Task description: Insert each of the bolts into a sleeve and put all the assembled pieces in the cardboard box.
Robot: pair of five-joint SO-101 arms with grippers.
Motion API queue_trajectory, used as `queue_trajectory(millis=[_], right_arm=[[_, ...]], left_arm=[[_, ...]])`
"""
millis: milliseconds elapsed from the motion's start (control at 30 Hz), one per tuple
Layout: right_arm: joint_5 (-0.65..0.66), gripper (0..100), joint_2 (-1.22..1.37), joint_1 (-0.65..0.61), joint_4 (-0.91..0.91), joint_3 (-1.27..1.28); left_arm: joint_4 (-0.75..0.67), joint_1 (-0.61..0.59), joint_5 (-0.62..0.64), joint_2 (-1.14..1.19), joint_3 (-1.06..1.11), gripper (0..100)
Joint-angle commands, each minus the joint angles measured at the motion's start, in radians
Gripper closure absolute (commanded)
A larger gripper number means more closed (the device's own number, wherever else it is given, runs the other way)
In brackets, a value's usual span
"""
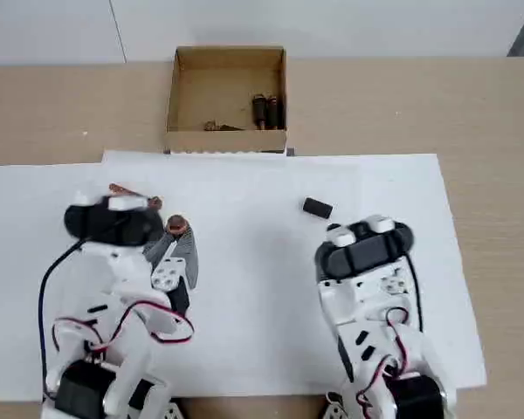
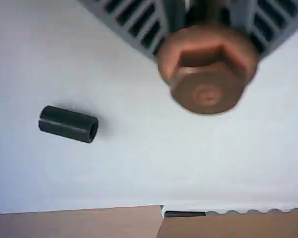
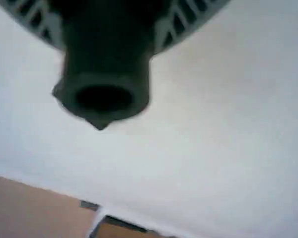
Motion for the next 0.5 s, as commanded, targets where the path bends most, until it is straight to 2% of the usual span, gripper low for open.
queue_trajectory(millis=[0,167,333,467], right_arm=[[-0.014,99.5,-0.008,-0.07,-0.07,0.04],[-0.014,99.5,-0.01,-0.16,-0.177,0.117],[-0.014,99.5,-0.01,-0.228,-0.268,0.187],[-0.014,99.5,-0.01,-0.295,-0.343,0.256]], left_arm=[[-0.034,0.005,0.063,-0.1,0.038,99],[-0.028,0.005,0.112,-0.219,0.122,99],[-0.038,0.005,0.13,-0.219,0.142,99],[-0.109,0.005,0.204,-0.219,0.143,99]])
